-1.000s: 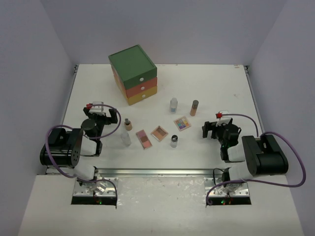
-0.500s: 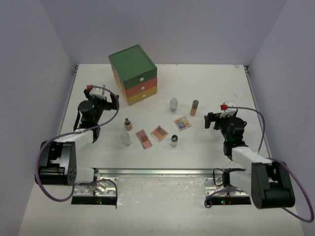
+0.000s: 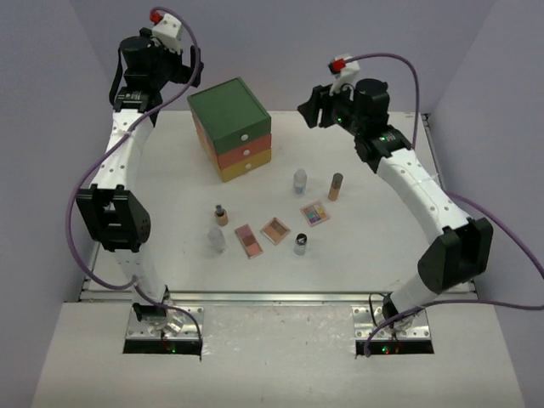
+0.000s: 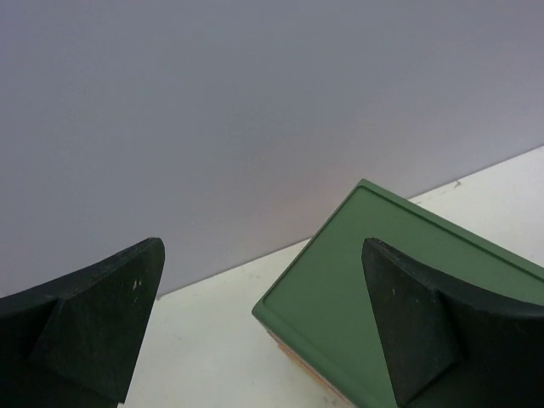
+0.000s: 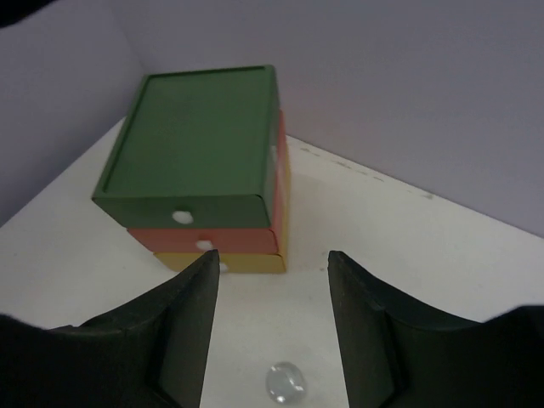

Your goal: Organize the makeup

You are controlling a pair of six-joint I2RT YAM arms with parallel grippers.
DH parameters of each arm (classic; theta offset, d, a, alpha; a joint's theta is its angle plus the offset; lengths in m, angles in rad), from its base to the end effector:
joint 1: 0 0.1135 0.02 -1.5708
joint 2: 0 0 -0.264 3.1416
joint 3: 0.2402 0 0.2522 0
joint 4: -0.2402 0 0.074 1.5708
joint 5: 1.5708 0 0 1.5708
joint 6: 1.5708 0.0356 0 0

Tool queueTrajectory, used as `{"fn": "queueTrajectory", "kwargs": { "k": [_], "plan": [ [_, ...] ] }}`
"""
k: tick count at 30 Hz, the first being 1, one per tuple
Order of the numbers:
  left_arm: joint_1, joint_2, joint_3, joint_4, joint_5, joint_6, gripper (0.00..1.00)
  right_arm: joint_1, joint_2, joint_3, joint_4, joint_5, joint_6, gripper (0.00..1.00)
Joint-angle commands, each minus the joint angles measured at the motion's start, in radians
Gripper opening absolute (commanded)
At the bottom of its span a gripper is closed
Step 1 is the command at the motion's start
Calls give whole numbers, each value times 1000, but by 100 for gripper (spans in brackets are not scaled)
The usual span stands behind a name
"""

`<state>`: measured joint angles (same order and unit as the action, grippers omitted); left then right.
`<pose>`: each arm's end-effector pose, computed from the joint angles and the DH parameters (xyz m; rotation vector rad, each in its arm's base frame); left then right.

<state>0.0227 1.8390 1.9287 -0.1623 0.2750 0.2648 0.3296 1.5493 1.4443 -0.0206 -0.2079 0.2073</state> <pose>0.4366 0.0002 0.4419 0.4044 1.5901 -0.0061 0.3498 0.1274 0.3978 -0.2630 1.7071 0.5752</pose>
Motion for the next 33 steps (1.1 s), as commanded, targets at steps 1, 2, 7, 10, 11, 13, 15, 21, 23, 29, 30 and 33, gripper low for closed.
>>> {"fn": "queueTrajectory", "kwargs": {
  "k": [1, 2, 7, 10, 11, 13, 15, 21, 23, 29, 30, 33],
  "plan": [
    [-13, 144, 188, -304, -1, 14, 100, 114, 197, 163, -100, 81, 89, 54],
    [-12, 157, 190, -300, -30, 20, 100, 151, 223, 180, -65, 103, 90, 54],
    [-71, 193, 156, -263, -105, 44, 100, 235, 420, 353, -35, 119, 129, 50],
    [-94, 204, 120, -242, -160, 57, 100, 268, 493, 415, -39, 155, 171, 46],
    [-102, 205, 102, -232, -167, 60, 100, 273, 516, 427, -33, 172, 181, 45],
    [-111, 206, 80, -216, -179, 62, 100, 287, 543, 435, -13, 201, 184, 42],
    [-115, 208, 66, -205, -183, 62, 100, 294, 561, 436, -4, 231, 185, 41],
    [-123, 212, 43, -182, -180, 72, 100, 314, 594, 423, 49, 244, 218, 40],
    [-124, 212, 36, -175, -180, 73, 100, 317, 600, 420, 66, 244, 218, 40],
    [-133, 204, 1, -162, -172, 84, 100, 324, 614, 410, 118, 263, 199, 37],
    [-134, 202, -4, -159, -170, 85, 100, 324, 613, 405, 128, 263, 187, 35],
    [-136, 198, -13, -154, -167, 87, 100, 324, 613, 394, 158, 263, 162, 34]
  ]
}}
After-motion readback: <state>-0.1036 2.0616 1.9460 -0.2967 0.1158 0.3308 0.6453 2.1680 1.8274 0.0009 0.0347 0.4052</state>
